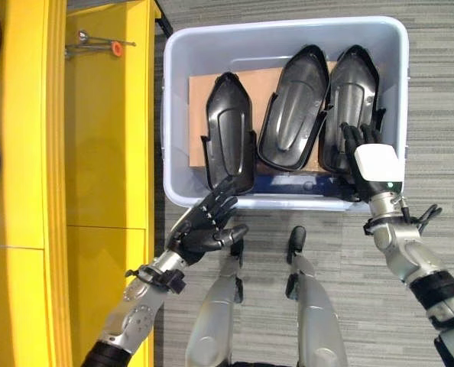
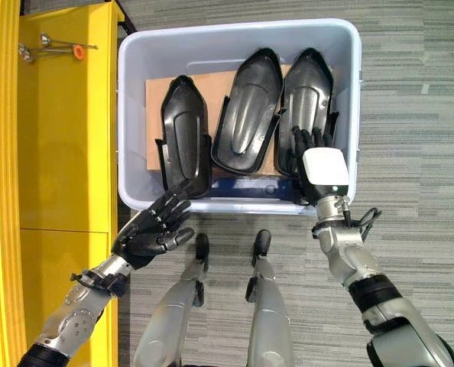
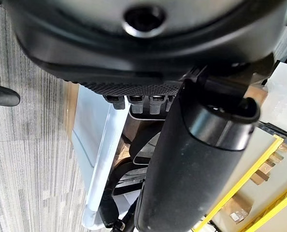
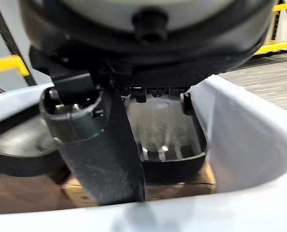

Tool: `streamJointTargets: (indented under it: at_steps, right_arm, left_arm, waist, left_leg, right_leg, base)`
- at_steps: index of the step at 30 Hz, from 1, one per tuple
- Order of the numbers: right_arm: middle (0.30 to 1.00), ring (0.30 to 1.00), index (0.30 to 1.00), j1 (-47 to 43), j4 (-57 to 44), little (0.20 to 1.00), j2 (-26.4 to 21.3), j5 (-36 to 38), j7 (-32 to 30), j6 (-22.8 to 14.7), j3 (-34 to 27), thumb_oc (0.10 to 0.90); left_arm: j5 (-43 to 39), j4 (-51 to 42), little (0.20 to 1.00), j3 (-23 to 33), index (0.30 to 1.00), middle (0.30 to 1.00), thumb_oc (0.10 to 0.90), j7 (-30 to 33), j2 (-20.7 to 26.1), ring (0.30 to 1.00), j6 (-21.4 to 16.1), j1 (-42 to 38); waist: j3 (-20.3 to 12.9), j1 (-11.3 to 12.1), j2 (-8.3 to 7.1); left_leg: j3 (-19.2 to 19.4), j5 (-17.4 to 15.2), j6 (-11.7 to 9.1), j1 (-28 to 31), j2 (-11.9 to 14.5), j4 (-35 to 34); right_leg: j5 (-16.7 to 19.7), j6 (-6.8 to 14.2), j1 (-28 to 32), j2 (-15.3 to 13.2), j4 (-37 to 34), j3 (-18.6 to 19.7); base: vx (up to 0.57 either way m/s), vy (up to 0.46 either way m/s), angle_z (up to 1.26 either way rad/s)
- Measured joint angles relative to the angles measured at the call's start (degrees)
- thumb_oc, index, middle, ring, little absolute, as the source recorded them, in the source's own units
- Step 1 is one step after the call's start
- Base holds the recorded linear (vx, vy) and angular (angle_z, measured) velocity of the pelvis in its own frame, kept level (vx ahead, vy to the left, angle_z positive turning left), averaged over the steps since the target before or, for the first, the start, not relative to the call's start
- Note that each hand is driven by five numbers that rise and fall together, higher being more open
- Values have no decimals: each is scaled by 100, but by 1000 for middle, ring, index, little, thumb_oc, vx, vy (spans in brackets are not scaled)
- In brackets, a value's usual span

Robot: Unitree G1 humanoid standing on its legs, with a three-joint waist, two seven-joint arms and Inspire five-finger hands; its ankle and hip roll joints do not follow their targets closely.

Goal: Move parts from the plastic box to the shelf.

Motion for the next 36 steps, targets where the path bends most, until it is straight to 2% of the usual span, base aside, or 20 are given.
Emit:
streamJointTargets:
  at_steps: [8,16,23,24,25,26,32,36]
  right_arm:
    - [1000,1000,1000,-378,899,1000,143,234,-22,109,127,900]
    - [1000,1000,1000,-485,890,1000,258,264,-35,177,278,900]
    - [1000,1000,1000,-613,1161,1000,402,138,-7,547,343,900]
    - [786,786,786,-667,1305,786,461,138,26,568,363,747]
    - [651,651,651,-770,1450,651,485,139,107,629,481,651]
    - [300,300,300,-901,1607,300,514,141,148,699,577,400]
    - [300,300,300,-1435,2640,300,887,226,-428,809,553,400]
    - [300,300,300,-1550,2724,300,875,315,-552,820,499,400]
  left_arm:
    - [2,52,1000,1,1000,1000,900,-2,12,1000,2,-166]
    - [4,52,1000,-3,1000,1000,900,-5,9,1000,40,-224]
    - [5,102,1000,-14,1000,1000,900,-121,6,1000,41,-227]
    - [5,135,1000,-25,1000,1000,900,-122,6,1000,42,-228]
    - [8,186,1000,-53,1000,1000,900,-130,3,1000,42,-242]
    - [14,282,1000,-89,1000,1000,900,-158,-2,1000,42,-275]
    - [197,516,1000,-291,1000,1000,900,-264,-37,1000,27,-511]
    - [222,508,1000,-454,1000,1000,900,-274,-22,1000,26,-529]
  waist:
    - [-1,158,2]
    - [-5,163,10]
    - [-10,191,30]
    - [-10,193,35]
    - [-8,203,47]
    - [-9,217,58]
    - [-22,274,79]
    - [-39,292,110]
  left_leg:
    - [-12,14,-23,-21,-17,-11]
    - [-29,20,-30,-34,-14,-6]
    - [-27,22,-32,-29,-16,-5]
    - [-26,23,-32,-30,-15,-5]
    - [-29,24,-34,-30,-14,-6]
    - [-34,28,-38,-34,-14,-5]
    - [-130,88,-92,-103,-18,3]
    - [-131,106,-99,-268,-49,27]
  right_leg:
    - [44,-56,1,-33,-30,-36]
    - [44,-58,1,-30,-36,-59]
    - [43,-60,0,-37,-29,-57]
    - [42,-60,-1,-37,-28,-57]
    - [40,-59,-1,-40,-28,-60]
    - [40,-60,-3,-39,-28,-66]
    - [-99,-53,-151,-104,234,-137]
    - [-144,-97,-405,-171,446,-129]
  base:
    - [0,0,0]
    - [18,-4,1]
    - [12,3,0]
    - [0,0,0]
    - [-3,-33,1]
    - [-8,-42,3]
    - [-4,-9,7]
    - [0,0,0]
